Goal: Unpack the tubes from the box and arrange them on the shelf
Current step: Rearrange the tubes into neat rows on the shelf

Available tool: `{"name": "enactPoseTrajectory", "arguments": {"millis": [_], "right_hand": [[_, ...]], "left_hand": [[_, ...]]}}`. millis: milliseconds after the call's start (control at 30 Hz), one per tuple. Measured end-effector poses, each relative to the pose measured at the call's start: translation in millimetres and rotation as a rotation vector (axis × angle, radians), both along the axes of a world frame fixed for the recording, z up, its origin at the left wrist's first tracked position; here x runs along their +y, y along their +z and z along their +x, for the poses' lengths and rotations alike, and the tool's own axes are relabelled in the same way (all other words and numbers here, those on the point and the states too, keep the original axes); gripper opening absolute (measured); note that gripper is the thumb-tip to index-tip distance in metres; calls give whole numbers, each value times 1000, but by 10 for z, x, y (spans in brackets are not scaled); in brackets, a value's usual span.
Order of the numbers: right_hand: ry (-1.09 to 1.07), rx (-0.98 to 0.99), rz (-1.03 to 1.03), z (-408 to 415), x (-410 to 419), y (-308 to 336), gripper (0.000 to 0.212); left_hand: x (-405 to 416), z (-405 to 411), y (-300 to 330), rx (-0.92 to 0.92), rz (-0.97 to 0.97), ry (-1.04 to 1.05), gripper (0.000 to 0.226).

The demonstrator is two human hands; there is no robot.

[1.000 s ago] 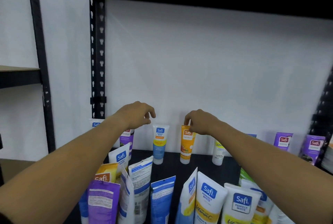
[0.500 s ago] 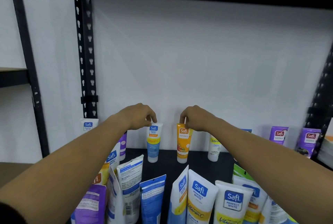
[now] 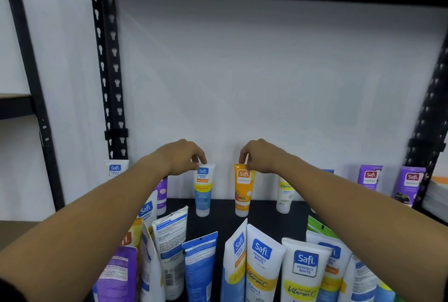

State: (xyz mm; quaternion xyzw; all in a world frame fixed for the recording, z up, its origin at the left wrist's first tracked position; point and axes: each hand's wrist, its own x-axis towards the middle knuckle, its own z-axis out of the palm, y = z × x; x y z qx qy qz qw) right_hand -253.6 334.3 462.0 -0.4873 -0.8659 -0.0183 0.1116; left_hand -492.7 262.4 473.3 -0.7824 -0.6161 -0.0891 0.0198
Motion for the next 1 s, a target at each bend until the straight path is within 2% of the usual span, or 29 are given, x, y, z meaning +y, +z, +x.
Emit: {"name": "enactPoseTrajectory", "arguments": {"millis": [200, 433, 733, 1000], "right_hand": [[-61, 68, 29, 293, 5, 146, 17], [-201, -65, -31, 765, 66, 80, 30], [-165, -114, -28, 848, 111, 10, 28], [-128, -118, -76, 894, 114, 72, 24]], "left_hand": [[39, 35, 6, -4, 21, 31, 28], [141, 178, 13, 9, 8, 32, 28], [196, 252, -73, 127, 27, 82, 21], [199, 253, -87, 145, 54, 89, 20]]}}
